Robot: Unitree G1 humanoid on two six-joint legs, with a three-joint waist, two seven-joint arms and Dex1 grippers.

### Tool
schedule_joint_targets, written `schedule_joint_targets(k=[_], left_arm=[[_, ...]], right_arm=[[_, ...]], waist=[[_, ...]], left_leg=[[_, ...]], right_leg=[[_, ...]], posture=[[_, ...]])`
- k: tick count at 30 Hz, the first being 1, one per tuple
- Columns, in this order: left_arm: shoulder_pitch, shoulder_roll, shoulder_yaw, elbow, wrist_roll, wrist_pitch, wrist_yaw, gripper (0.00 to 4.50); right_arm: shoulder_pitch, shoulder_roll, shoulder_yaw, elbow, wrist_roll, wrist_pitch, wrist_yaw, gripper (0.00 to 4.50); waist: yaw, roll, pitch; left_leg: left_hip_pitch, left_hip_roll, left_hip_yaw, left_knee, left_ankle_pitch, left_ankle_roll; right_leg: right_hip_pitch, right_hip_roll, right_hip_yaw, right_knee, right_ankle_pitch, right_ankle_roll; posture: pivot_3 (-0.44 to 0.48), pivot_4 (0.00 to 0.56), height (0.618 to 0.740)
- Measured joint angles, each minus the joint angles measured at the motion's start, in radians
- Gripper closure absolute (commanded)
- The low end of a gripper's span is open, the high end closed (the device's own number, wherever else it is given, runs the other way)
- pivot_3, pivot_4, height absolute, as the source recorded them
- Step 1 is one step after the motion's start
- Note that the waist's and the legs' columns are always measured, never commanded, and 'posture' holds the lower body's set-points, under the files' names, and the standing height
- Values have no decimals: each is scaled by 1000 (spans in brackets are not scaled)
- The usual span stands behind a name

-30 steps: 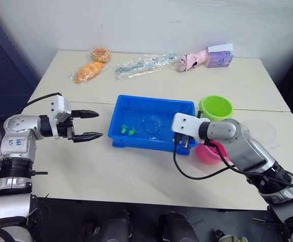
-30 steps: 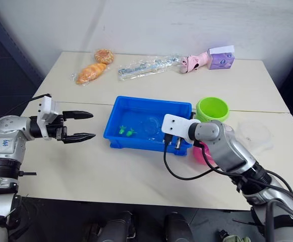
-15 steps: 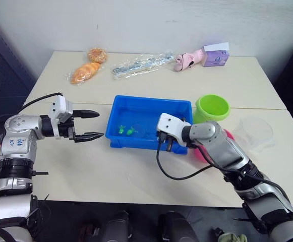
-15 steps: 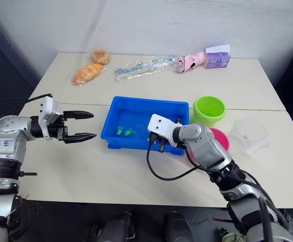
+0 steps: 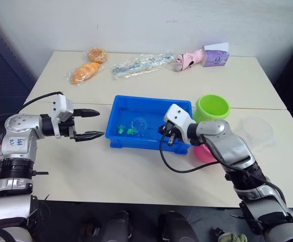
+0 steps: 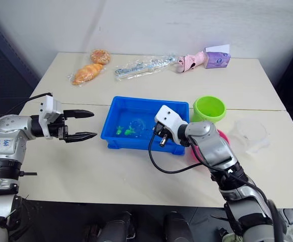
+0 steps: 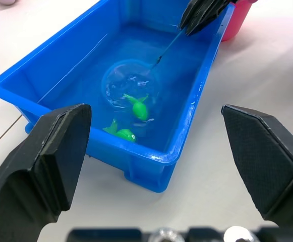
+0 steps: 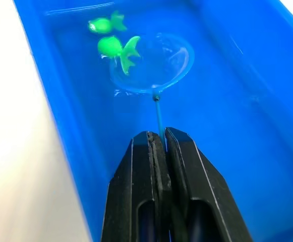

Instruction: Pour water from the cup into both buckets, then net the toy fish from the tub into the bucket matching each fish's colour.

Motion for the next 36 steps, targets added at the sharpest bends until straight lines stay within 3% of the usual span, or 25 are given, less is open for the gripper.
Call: schedule_joint_targets(k=[5,19,36], left_arm=[[-1,-5,0,-5,-4,10,9,51],[-63,-73,-3,-89,-35,81,8,51],[-151,-224,-9,-212,-154,348,112,51]], right_arm=[[19,13,-78,-56,88,55,-14,4500],[72,-137,-268,-176,283,190,-2,4500],[202,-321,-700,-332,531,437,-103,4500]], waist=[[1,0,0],[3,0,0],[8,0,0]], left_leg=[[0,0,0,0,0,0],[0,0,0,-1,0,1],[-1,0,0,0,-1,1]], right_leg=[[0,0,0,0,0,0],[0,0,0,-3,0,0],[2,0,0,-8,0,0]], posture=[[0,150,740],[0,150,740],[0,150,740]])
